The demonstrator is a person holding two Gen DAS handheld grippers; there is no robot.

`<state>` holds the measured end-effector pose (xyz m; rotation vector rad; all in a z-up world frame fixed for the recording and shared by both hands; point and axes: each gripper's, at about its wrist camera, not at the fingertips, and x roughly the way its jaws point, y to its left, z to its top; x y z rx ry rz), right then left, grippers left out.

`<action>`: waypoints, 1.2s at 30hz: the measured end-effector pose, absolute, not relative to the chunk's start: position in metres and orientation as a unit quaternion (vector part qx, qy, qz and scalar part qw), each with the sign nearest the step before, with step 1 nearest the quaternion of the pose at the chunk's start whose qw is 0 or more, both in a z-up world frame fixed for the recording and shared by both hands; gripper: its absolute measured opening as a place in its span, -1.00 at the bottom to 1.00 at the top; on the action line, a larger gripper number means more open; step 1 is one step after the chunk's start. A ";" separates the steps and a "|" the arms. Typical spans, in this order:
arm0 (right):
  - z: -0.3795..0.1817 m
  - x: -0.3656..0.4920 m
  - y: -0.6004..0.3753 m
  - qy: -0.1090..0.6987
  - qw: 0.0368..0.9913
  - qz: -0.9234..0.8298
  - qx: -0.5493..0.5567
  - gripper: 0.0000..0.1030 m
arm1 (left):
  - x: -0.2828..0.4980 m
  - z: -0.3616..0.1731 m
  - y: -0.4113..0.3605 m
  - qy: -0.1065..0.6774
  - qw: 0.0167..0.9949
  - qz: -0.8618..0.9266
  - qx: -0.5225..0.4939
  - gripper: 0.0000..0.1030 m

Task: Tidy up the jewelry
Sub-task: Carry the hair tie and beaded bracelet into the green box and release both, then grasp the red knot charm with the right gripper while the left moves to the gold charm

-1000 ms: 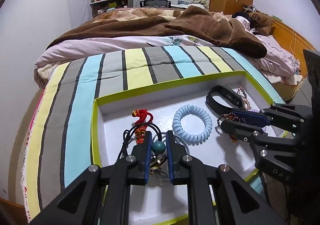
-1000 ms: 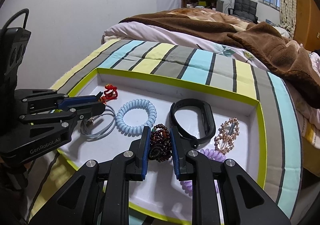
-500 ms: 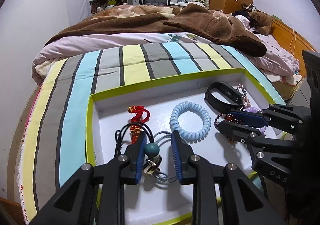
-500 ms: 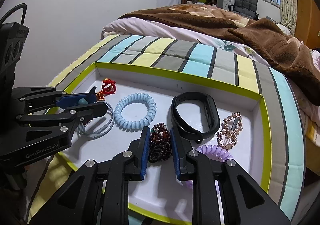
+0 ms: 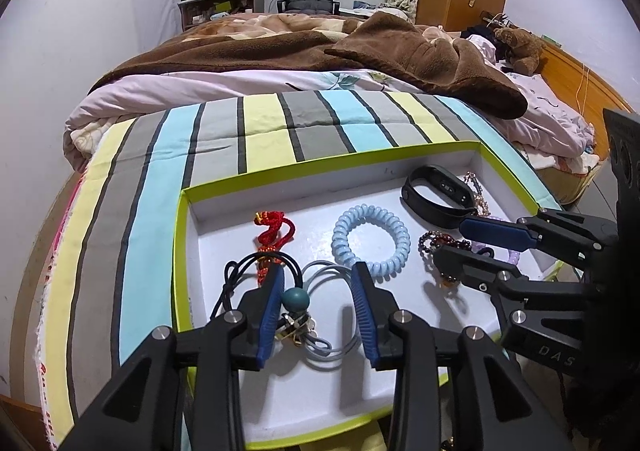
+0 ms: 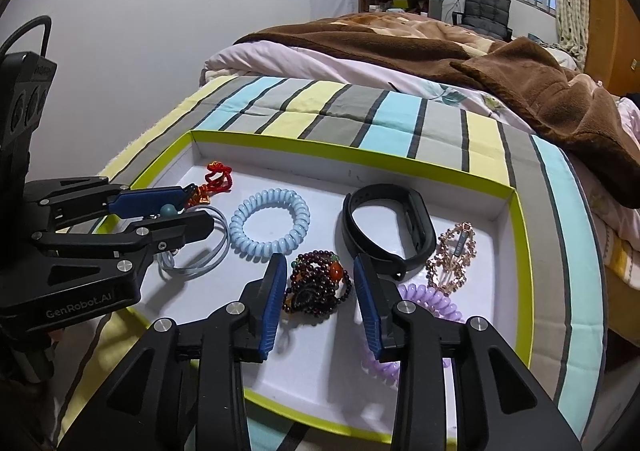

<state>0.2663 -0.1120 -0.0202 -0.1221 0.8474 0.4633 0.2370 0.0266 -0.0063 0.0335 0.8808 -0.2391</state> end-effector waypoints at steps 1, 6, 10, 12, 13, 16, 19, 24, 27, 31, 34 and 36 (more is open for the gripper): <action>-0.020 0.265 -0.113 0.407 0.884 0.222 -0.058 -0.30 | 0.236 -0.005 0.026 0.424 0.898 -0.116 0.015 -0.29; -0.014 0.256 -0.117 0.401 0.887 0.224 -0.048 -0.29 | 0.227 0.001 0.029 0.418 0.901 -0.116 0.009 -0.20; -0.009 0.249 -0.122 0.397 0.890 0.223 -0.035 -0.28 | 0.218 0.007 0.031 0.413 0.904 -0.113 0.006 -0.20; -0.006 0.244 -0.124 0.394 0.892 0.222 -0.028 -0.27 | 0.212 0.011 0.032 0.409 0.905 -0.115 0.001 -0.20; -0.004 0.242 -0.126 0.391 0.893 0.222 -0.024 -0.26 | 0.210 0.012 0.033 0.407 0.906 -0.116 -0.002 -0.20; 0.000 0.233 -0.129 0.388 0.894 0.223 -0.021 -0.14 | 0.201 0.017 0.034 0.400 0.909 -0.114 -0.004 -0.18; 0.005 0.223 -0.133 0.383 0.897 0.221 -0.020 -0.13 | 0.191 0.021 0.036 0.396 0.911 -0.114 -0.009 -0.12; 0.013 0.203 -0.137 0.373 0.899 0.228 -0.009 -0.13 | 0.169 0.026 0.040 0.387 0.915 -0.114 -0.018 -0.12; 0.015 0.190 -0.138 0.369 0.900 0.232 -0.007 -0.13 | 0.155 0.028 0.044 0.381 0.917 -0.111 -0.030 -0.12; 0.012 0.171 -0.138 0.372 0.896 0.243 0.004 -0.13 | 0.138 0.028 0.045 0.376 0.920 -0.104 -0.030 -0.11; 0.008 0.160 -0.137 0.376 0.892 0.252 0.012 -0.13 | 0.127 0.024 0.046 0.376 0.920 -0.103 -0.033 -0.11; 0.005 0.153 -0.135 0.380 0.888 0.257 0.018 -0.13 | 0.117 0.022 0.048 0.372 0.922 -0.097 -0.043 -0.11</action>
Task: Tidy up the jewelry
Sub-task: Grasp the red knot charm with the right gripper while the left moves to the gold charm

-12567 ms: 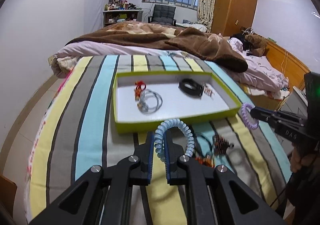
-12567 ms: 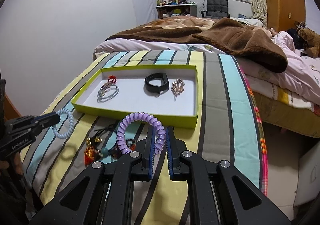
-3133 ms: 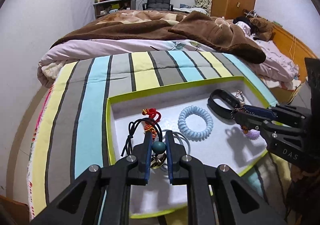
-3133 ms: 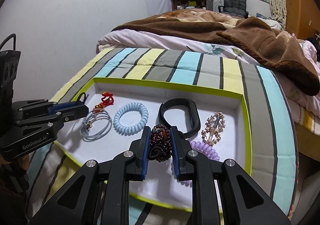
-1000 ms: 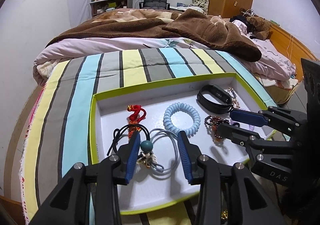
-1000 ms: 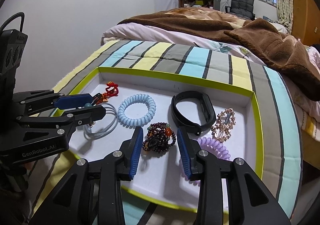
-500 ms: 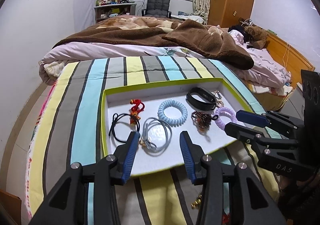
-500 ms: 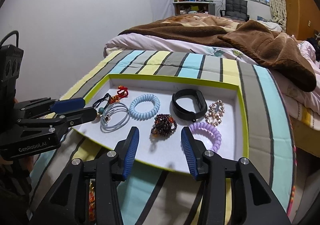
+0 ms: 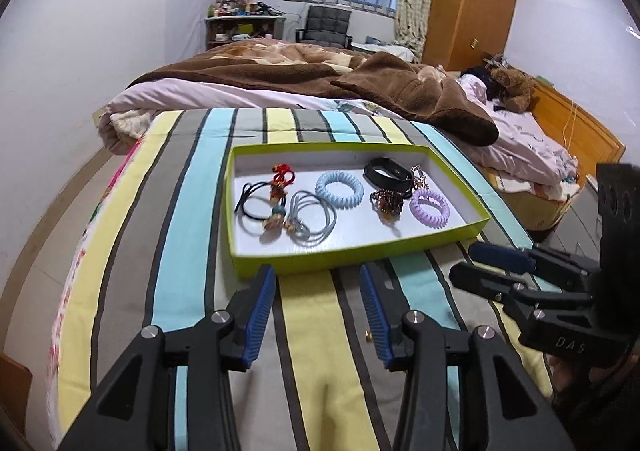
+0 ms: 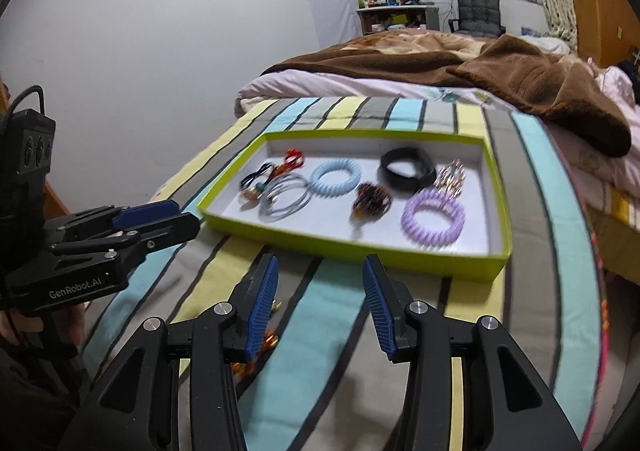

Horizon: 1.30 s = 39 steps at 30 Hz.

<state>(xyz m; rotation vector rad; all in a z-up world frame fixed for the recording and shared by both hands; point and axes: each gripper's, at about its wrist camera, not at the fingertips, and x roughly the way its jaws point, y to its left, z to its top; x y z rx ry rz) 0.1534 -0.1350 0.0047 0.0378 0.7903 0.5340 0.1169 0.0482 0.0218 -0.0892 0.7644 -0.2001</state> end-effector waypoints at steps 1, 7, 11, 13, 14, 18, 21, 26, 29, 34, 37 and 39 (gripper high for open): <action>0.002 0.149 -0.134 0.382 0.887 0.258 0.020 -0.13 | 0.113 0.020 0.050 0.372 0.922 -0.099 -0.052 -0.11; -0.014 0.134 -0.122 0.399 0.876 0.271 0.013 -0.13 | 0.093 0.014 0.062 0.370 0.923 -0.084 -0.069 -0.11; -0.021 0.130 -0.116 0.407 0.871 0.275 0.014 -0.13 | 0.085 0.011 0.072 0.372 0.923 -0.072 -0.073 -0.10; -0.023 0.127 -0.112 0.410 0.869 0.277 0.009 -0.13 | 0.080 0.010 0.076 0.370 0.923 -0.067 -0.075 -0.10; -0.024 0.126 -0.109 0.410 0.868 0.278 0.007 -0.13 | 0.078 0.009 0.078 0.370 0.923 -0.066 -0.078 -0.10; -0.030 0.122 -0.098 0.418 0.866 0.274 -0.009 -0.13 | 0.072 0.005 0.083 0.370 0.923 -0.065 -0.086 -0.10; -0.035 0.121 -0.089 0.426 0.861 0.275 -0.020 -0.13 | 0.070 0.004 0.085 0.370 0.922 -0.066 -0.088 -0.10; -0.037 0.117 -0.083 0.425 0.866 0.260 -0.042 -0.13 | 0.067 0.003 0.085 0.371 0.921 -0.073 -0.090 -0.10; -0.038 0.115 -0.084 0.423 0.869 0.251 -0.044 -0.13 | 0.066 0.002 0.082 0.372 0.920 -0.080 -0.090 -0.10; -0.038 0.112 -0.085 0.417 0.876 0.234 -0.065 -0.33 | 0.067 0.001 0.076 0.375 0.919 -0.087 -0.090 -0.10; -0.038 0.113 -0.091 0.417 0.878 0.226 -0.054 -0.65 | 0.069 0.000 0.073 0.377 0.918 -0.090 -0.088 -0.10; -0.038 0.115 -0.097 0.420 0.877 0.228 -0.044 -0.72 | 0.069 -0.001 0.071 0.378 0.917 -0.094 -0.088 -0.10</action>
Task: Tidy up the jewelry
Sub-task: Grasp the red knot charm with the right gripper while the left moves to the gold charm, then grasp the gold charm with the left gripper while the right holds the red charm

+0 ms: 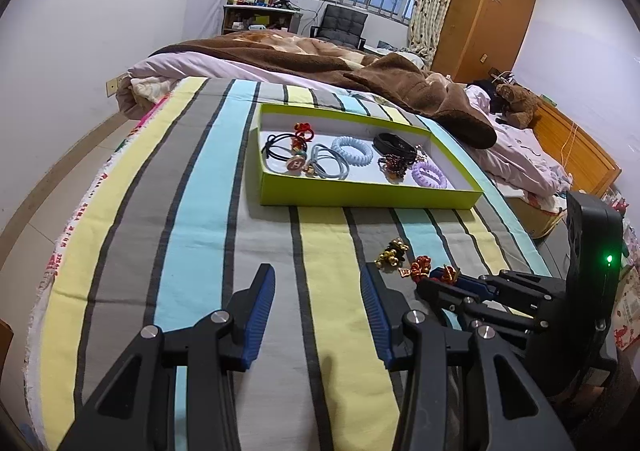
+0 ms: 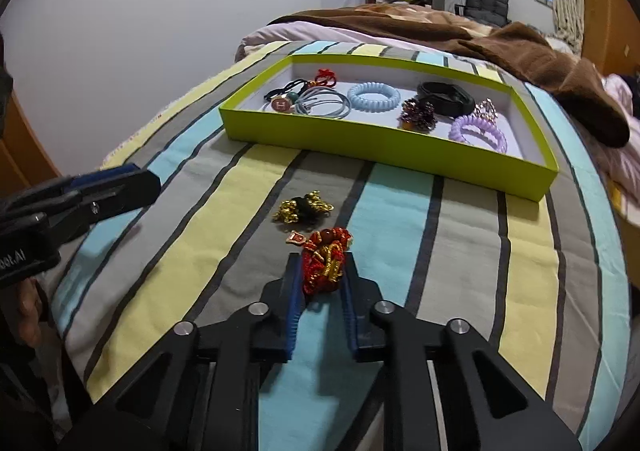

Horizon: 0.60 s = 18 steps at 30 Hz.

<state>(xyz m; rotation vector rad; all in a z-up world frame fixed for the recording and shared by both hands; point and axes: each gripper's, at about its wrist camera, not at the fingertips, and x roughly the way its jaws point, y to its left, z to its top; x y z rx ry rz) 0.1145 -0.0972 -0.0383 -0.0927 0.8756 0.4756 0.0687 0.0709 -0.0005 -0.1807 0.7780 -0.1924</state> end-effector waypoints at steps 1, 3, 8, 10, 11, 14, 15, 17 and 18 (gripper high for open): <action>-0.038 0.114 -0.099 0.420 0.877 0.228 -0.043 -0.73 | 0.069 -0.001 0.070 0.379 0.916 -0.095 -0.088 -0.10; -0.038 0.114 -0.100 0.419 0.878 0.230 -0.039 -0.73 | 0.071 -0.002 0.067 0.381 0.915 -0.097 -0.087 -0.10; -0.037 0.114 -0.110 0.417 0.879 0.227 -0.026 -0.77 | 0.076 -0.004 0.058 0.386 0.912 -0.107 -0.083 -0.10; -0.036 0.112 -0.116 0.415 0.881 0.227 -0.021 -0.78 | 0.078 -0.006 0.053 0.390 0.911 -0.111 -0.081 -0.10; -0.035 0.112 -0.119 0.414 0.882 0.226 -0.019 -0.78 | 0.080 -0.007 0.051 0.392 0.910 -0.113 -0.079 -0.10; -0.031 0.110 -0.129 0.407 0.886 0.222 -0.009 -0.78 | 0.084 -0.008 0.043 0.395 0.908 -0.121 -0.074 -0.10; -0.029 0.110 -0.133 0.406 0.887 0.219 -0.007 -0.78 | 0.086 -0.008 0.040 0.396 0.907 -0.124 -0.072 -0.10; -0.026 0.110 -0.142 0.401 0.891 0.213 0.002 -0.79 | 0.089 -0.009 0.035 0.398 0.906 -0.128 -0.068 -0.10; -0.025 0.110 -0.145 0.399 0.892 0.211 0.006 -0.79 | 0.092 -0.010 0.032 0.401 0.905 -0.127 -0.063 -0.10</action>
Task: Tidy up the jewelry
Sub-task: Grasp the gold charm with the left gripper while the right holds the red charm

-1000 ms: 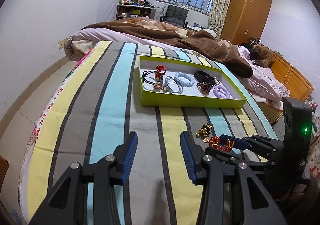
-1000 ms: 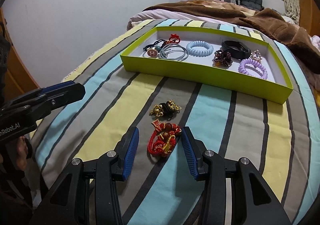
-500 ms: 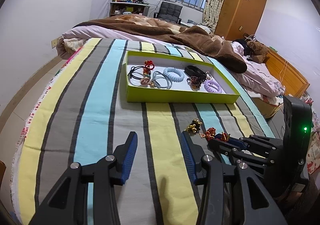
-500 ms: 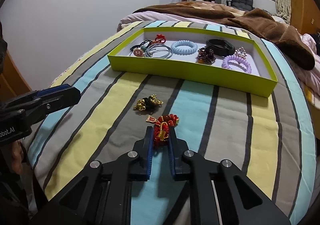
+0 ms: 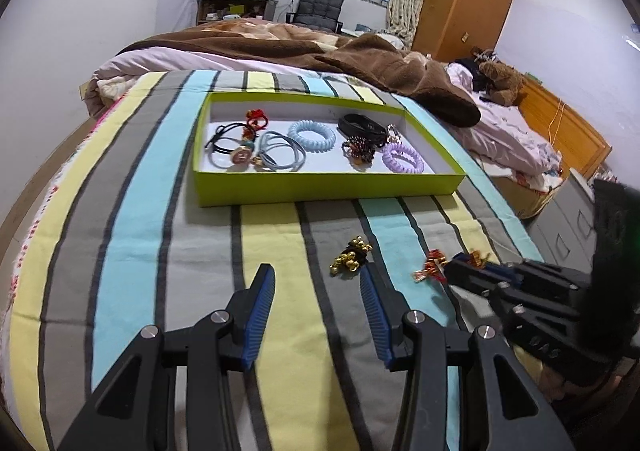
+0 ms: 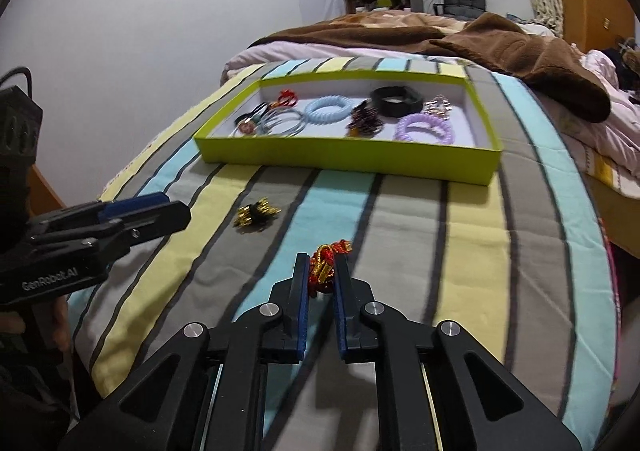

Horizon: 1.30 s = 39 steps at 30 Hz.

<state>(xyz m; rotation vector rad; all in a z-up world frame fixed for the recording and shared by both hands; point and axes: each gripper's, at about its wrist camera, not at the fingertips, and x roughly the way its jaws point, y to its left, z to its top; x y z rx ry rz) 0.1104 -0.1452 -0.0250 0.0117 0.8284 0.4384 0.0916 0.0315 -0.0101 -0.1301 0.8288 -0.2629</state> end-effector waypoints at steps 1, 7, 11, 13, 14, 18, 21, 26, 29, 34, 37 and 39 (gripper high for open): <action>-0.024 0.110 -0.149 0.397 0.893 0.210 0.010 -0.79 | 0.093 -0.011 0.029 0.403 0.904 -0.129 -0.059 -0.10; -0.019 0.110 -0.165 0.389 0.897 0.207 0.028 -0.79 | 0.105 -0.015 0.011 0.411 0.900 -0.139 -0.035 -0.10; -0.017 0.109 -0.173 0.385 0.899 0.206 0.036 -0.79 | 0.112 -0.018 -0.003 0.418 0.897 -0.146 -0.009 -0.10; -0.016 0.109 -0.176 0.384 0.899 0.206 0.039 -0.79 | 0.116 -0.021 -0.007 0.421 0.896 -0.139 -0.002 -0.10; -0.016 0.109 -0.178 0.383 0.900 0.206 0.041 -0.79 | 0.117 -0.022 -0.009 0.421 0.897 -0.138 0.006 -0.10; -0.015 0.109 -0.183 0.382 0.900 0.205 0.046 -0.79 | 0.120 -0.027 -0.014 0.427 0.894 -0.138 0.015 -0.11; -0.014 0.110 -0.185 0.380 0.901 0.205 0.049 -0.79 | 0.122 -0.027 -0.016 0.427 0.893 -0.140 0.015 -0.14; -0.013 0.109 -0.186 0.379 0.901 0.206 0.050 -0.79 | 0.124 -0.027 -0.018 0.428 0.894 -0.131 0.031 -0.38; -0.013 0.109 -0.187 0.380 0.901 0.205 0.049 -0.79 | 0.125 -0.027 -0.017 0.427 0.894 -0.131 0.028 -0.51; -0.014 0.109 -0.187 0.380 0.901 0.205 0.050 -0.79 | 0.125 -0.027 -0.015 0.427 0.895 -0.130 0.023 -0.65; -0.013 0.110 -0.187 0.380 0.901 0.204 0.050 -0.79 | 0.125 -0.027 -0.013 0.427 0.895 -0.131 0.017 -0.66; -0.013 0.110 -0.187 0.380 0.901 0.205 0.050 -0.79 | 0.124 -0.026 -0.012 0.424 0.896 -0.130 0.015 -0.69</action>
